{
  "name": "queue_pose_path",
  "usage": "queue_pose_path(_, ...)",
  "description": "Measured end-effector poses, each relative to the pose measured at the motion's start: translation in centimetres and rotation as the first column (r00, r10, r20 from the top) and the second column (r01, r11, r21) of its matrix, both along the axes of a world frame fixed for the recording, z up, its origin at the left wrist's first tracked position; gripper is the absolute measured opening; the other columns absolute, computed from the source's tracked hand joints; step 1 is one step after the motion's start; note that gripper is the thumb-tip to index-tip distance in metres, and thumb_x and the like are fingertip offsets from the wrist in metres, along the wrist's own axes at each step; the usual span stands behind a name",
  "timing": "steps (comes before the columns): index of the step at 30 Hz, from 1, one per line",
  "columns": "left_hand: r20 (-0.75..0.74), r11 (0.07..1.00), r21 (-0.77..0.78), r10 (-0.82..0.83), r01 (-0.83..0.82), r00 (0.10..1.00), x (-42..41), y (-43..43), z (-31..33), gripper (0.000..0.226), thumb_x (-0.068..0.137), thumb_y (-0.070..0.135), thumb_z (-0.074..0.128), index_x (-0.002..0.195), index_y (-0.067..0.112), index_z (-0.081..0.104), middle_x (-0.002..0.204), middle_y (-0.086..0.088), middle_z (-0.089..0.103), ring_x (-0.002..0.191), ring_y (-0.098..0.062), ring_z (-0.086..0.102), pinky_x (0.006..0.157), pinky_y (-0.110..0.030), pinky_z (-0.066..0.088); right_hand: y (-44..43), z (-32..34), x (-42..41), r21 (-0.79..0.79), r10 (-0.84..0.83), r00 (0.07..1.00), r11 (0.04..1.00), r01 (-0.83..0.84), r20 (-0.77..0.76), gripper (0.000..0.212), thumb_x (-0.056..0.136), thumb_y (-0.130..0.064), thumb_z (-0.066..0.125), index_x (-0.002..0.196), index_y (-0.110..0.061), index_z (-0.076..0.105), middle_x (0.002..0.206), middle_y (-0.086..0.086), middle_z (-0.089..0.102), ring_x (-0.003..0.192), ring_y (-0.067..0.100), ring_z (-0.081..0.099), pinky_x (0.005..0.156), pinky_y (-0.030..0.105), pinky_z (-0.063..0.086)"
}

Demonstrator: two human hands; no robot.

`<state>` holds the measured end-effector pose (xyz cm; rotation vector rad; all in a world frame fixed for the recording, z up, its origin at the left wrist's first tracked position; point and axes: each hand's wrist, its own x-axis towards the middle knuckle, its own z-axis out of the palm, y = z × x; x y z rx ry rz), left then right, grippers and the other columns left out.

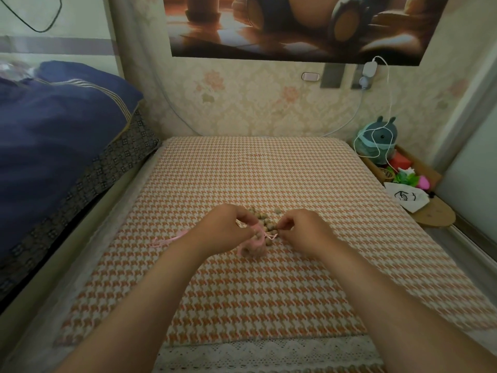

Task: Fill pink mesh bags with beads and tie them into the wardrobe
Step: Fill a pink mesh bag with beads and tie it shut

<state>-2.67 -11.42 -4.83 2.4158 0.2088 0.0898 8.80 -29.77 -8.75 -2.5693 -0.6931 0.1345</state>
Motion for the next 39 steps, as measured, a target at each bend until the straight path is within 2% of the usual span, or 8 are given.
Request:
queue_pose_path(3,0.019,1.0,0.0,0.008,-0.008,1.0,0.0,0.3,-0.1,0.024,0.088,0.025,0.067,0.112,0.027,0.073,0.112,0.015,0.068,0.091,0.002,0.059,0.074,-0.016,0.044,0.7,1.8,-0.5,0.212,0.0,1.0,0.977,-0.006,0.029,0.009,0.09,-0.03,0.075,0.098,-0.034,0.073,0.096,-0.017,0.071,0.092,0.002,0.066,0.082,0.029,0.054)
queue_pose_path(7,0.025,1.0,-0.013,0.015,-0.015,1.0,0.2,0.5,-0.2,0.026,0.089,0.021,0.065,0.115,0.024,0.071,0.107,0.014,0.066,0.093,-0.001,0.059,0.073,-0.014,0.042,1.8,4.7,-2.7,0.417,0.094,0.995,0.904,-0.097,0.028,0.011,0.086,-0.026,0.079,0.093,-0.033,0.075,0.088,-0.018,0.072,0.065,-0.016,0.058,0.069,0.016,0.044)
queue_pose_path(12,0.045,0.999,-0.05,-0.002,0.004,0.999,0.3,0.4,-0.2,0.021,0.09,0.022,0.064,0.109,0.025,0.074,0.104,0.01,0.07,0.093,-0.004,0.062,0.084,-0.023,0.05,2.0,4.6,-4.6,0.242,0.199,0.976,0.946,-0.216,0.092,0.01,0.088,-0.035,0.076,0.098,-0.034,0.076,0.095,-0.021,0.072,0.067,-0.015,0.057,0.063,0.014,0.038)
queue_pose_path(17,0.033,0.998,-0.069,0.003,-0.001,0.999,0.1,0.7,-0.5,0.024,0.09,0.025,0.066,0.113,0.024,0.072,0.107,0.012,0.068,0.098,-0.005,0.062,0.084,-0.021,0.048,2.1,4.3,-4.2,0.151,0.174,0.978,0.97,-0.191,0.116,0.009,0.091,-0.039,0.072,0.1,-0.039,0.074,0.1,-0.021,0.063,0.093,-0.005,0.058,0.076,0.02,0.044)
queue_pose_path(24,0.067,0.992,-0.12,-0.019,0.027,0.998,0.4,1.2,-0.4,0.02,0.091,0.021,0.064,0.107,0.024,0.076,0.107,0.012,0.071,0.098,-0.002,0.063,0.09,-0.025,0.051,2.2,4.0,-4.3,0.058,0.227,0.974,0.972,-0.226,-0.001,0.019,0.098,-0.04,0.06,0.102,-0.035,0.077,0.097,-0.016,0.074,0.084,0.005,0.067,0.079,0.04,0.058)
queue_pose_path(29,0.136,0.989,-0.137,0.082,-0.063,0.987,1.1,2.2,-0.5,0.019,0.093,0.018,0.062,0.106,0.023,0.074,0.101,0.013,0.068,0.087,-0.002,0.061,0.078,-0.021,0.047,1.4,4.1,-3.7,0.089,0.177,0.984,0.98,-0.176,0.003,0.018,0.095,-0.04,0.06,0.098,-0.041,0.078,0.094,-0.018,0.077,0.081,0.019,0.074,0.077,0.048,0.061)
queue_pose_path(34,0.067,0.991,-0.015,0.136,-0.135,0.988,1.7,2.5,-2.8,0.029,0.095,0.011,0.054,0.109,0.027,0.073,0.126,0.006,0.066,0.11,-0.012,0.063,0.089,-0.03,0.055,0.2,4.0,-3.4,0.096,0.167,0.986,0.981,-0.167,0.012,0.031,0.096,-0.032,0.062,0.073,-0.052,0.067,0.096,-0.031,0.068,0.087,0.006,0.069,0.08,0.036,0.058)
queue_pose_path(39,-0.068,0.998,0.066,0.021,-0.016,0.997,2.6,1.7,-4.7,0.035,0.092,0.008,0.054,0.111,0.029,0.075,0.119,0.003,0.07,0.096,-0.014,0.064,0.078,-0.024,0.052,0.1,3.8,-3.1,0.116,0.172,0.985,0.978,-0.174,0.02,0.036,0.097,-0.03,0.06,0.071,-0.055,0.065,0.094,-0.036,0.065,0.088,0.034,0.073,0.078,0.051,0.061)
